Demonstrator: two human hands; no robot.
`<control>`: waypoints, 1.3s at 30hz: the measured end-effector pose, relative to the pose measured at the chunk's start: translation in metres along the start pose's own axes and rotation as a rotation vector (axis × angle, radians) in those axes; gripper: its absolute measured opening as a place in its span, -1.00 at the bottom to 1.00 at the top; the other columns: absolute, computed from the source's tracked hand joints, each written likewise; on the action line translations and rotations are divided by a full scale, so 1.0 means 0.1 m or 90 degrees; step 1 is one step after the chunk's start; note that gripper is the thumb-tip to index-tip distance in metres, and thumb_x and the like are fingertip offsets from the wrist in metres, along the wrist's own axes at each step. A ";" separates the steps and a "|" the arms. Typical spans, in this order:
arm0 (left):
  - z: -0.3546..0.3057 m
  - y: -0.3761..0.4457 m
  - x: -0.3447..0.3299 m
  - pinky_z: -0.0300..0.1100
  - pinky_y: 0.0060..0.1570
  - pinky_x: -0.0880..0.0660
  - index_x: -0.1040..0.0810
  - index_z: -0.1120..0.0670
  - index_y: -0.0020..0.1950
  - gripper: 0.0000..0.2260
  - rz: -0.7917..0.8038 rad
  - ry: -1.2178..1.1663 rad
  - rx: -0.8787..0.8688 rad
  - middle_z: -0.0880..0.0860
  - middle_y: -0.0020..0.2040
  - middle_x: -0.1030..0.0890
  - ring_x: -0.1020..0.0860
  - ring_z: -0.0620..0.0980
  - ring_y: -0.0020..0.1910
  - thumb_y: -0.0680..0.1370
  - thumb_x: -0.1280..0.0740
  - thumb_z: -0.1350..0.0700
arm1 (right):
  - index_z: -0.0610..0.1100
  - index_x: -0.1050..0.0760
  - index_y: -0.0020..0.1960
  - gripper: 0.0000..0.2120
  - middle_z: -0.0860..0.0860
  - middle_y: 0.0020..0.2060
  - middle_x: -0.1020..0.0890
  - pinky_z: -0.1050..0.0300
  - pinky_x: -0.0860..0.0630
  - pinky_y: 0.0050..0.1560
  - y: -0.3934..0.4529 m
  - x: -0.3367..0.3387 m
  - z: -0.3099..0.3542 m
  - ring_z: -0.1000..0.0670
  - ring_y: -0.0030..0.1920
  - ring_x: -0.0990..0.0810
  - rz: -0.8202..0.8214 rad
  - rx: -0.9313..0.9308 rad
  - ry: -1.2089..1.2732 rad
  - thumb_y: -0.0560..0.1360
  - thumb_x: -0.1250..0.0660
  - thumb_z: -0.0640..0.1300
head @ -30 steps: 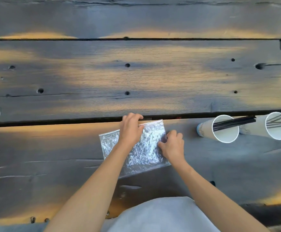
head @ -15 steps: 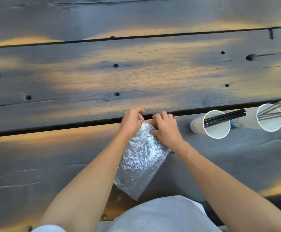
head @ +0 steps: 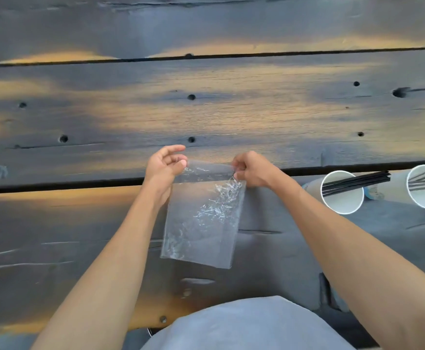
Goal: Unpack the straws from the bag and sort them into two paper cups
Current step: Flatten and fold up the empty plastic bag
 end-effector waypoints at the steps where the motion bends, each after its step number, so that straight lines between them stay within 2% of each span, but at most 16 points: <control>1: 0.02 -0.02 0.04 -0.31 -0.09 -0.54 -0.58 0.07 0.14 -0.68 -0.007 -0.009 0.007 0.06 -0.15 -0.64 -0.61 -0.10 -0.19 0.53 -0.35 0.43 | -0.15 -0.61 -0.05 -0.89 0.02 -0.29 -0.61 0.19 -0.44 -0.15 0.01 0.02 0.03 0.02 -0.24 -0.56 -0.012 0.005 -0.005 0.46 -0.40 -0.31; 4: 0.08 -0.06 0.15 -0.30 -0.08 -0.51 -0.59 0.06 0.13 -0.69 -0.019 0.078 0.008 0.01 -0.16 -0.64 -0.59 -0.09 -0.16 0.51 -0.38 0.41 | -0.13 -0.60 -0.14 -0.88 -0.07 -0.22 -0.67 0.22 -0.46 -0.25 0.00 0.08 0.11 -0.02 -0.21 -0.59 -0.055 0.010 -0.016 0.49 -0.35 -0.32; 7: 0.14 -0.10 0.24 -0.34 -0.13 -0.52 -0.61 0.07 0.10 -0.72 -0.021 0.178 0.009 0.01 -0.16 -0.64 -0.57 -0.06 -0.15 0.49 -0.44 0.38 | -0.16 -0.61 -0.10 -0.88 -0.07 -0.19 -0.68 0.15 -0.52 -0.13 -0.01 0.14 0.21 -0.05 -0.17 -0.61 -0.074 0.028 -0.049 0.50 -0.34 -0.32; 10: 0.20 -0.15 0.32 -0.32 -0.34 -0.54 -0.62 0.08 0.11 -0.75 -0.023 0.162 0.041 0.04 -0.15 -0.64 -0.58 -0.07 -0.20 0.49 -0.48 0.31 | -0.15 -0.61 -0.11 -0.90 0.03 -0.27 -0.64 0.22 -0.44 -0.22 -0.02 0.15 0.26 0.04 -0.24 -0.57 -0.082 0.041 -0.041 0.51 -0.36 -0.30; 12: 0.27 -0.20 0.33 -0.28 -0.40 -0.53 -0.60 0.10 0.17 -0.73 -0.011 0.114 0.089 0.07 -0.12 -0.63 -0.61 -0.06 -0.18 0.49 -0.49 0.27 | -0.14 -0.60 -0.11 -0.92 0.10 -0.33 -0.60 0.24 -0.41 -0.28 -0.03 0.14 0.26 0.12 -0.30 -0.53 -0.084 0.043 -0.014 0.52 -0.38 -0.28; 17: 0.56 -0.43 0.23 -0.21 -0.27 -0.61 -0.50 0.10 0.30 -0.61 0.050 0.028 0.224 0.17 0.10 -0.66 -0.69 -0.01 -0.06 0.51 -0.49 0.23 | -0.24 -0.59 -0.06 -0.96 0.04 -0.30 -0.60 0.00 -0.63 -0.24 -0.07 0.12 0.22 -0.02 -0.28 -0.59 -0.087 0.024 0.089 0.55 -0.36 -0.28; 21: 0.78 -0.59 0.16 -0.15 -0.21 -0.64 -0.48 0.04 0.26 -0.69 0.077 -0.010 0.262 0.17 0.14 -0.66 -0.71 0.03 -0.01 0.56 -0.44 0.22 | -0.24 -0.57 -0.07 -0.95 -0.01 -0.27 -0.57 -0.01 -0.66 -0.28 -0.09 0.11 0.19 0.01 -0.30 -0.56 -0.092 0.007 0.147 0.56 -0.35 -0.28; 25: 0.89 -0.65 0.14 -0.10 -0.14 -0.65 -0.49 0.11 0.29 -0.70 0.079 -0.016 0.260 0.21 0.14 -0.65 -0.70 0.09 0.04 0.57 -0.41 0.25 | -0.19 -0.56 -0.10 -0.93 -0.02 -0.27 -0.56 0.02 -0.66 -0.28 -0.09 0.11 0.19 0.03 -0.31 -0.55 -0.092 0.007 0.169 0.56 -0.34 -0.27; 30: 0.91 -0.64 0.14 -0.11 -0.09 -0.65 -0.60 0.16 0.12 -0.86 0.053 -0.020 0.230 0.23 0.11 -0.63 -0.69 0.06 -0.04 0.57 -0.39 0.28 | -0.15 -0.54 -0.14 -0.89 -0.01 -0.29 -0.55 0.06 -0.61 -0.27 -0.10 0.11 0.21 0.01 -0.31 -0.56 -0.094 0.005 0.207 0.55 -0.34 -0.29; 33: 0.94 -0.66 0.14 -0.06 -0.01 -0.66 -0.59 0.20 0.10 -0.88 0.045 -0.022 0.221 0.24 0.10 -0.63 -0.67 0.06 -0.06 0.57 -0.38 0.29 | -0.18 -0.55 -0.10 -0.92 -0.03 -0.28 -0.57 0.10 -0.58 -0.26 -0.14 0.12 0.23 -0.01 -0.27 -0.58 -0.089 0.006 0.221 0.55 -0.34 -0.29; 36: 0.94 -0.70 0.16 -0.05 0.04 -0.65 -0.61 0.21 0.09 -0.87 0.027 -0.018 0.211 0.21 0.07 -0.65 -0.67 0.10 0.02 0.58 -0.34 0.35 | -0.26 -0.57 -0.06 -0.97 -0.02 -0.29 -0.56 0.18 -0.59 -0.26 -0.23 0.15 0.26 0.04 -0.30 -0.55 -0.086 0.025 0.227 0.55 -0.35 -0.30; 39: 0.94 -0.75 0.17 -0.01 0.11 -0.63 -0.62 0.27 0.06 -0.80 0.013 -0.037 0.192 0.23 0.01 -0.66 -0.65 0.14 0.09 0.60 -0.22 0.43 | -0.34 -0.58 -0.05 -0.95 -0.10 -0.29 -0.57 0.10 -0.52 -0.21 -0.39 0.19 0.26 -0.01 -0.30 -0.53 -0.088 0.043 0.243 0.52 -0.37 -0.35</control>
Point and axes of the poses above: each hand's wrist, its own y-axis towards the middle knuckle, its own x-axis out of the back of the hand, z = x × y, the point moved 7 cm from there along y, towards the middle knuckle
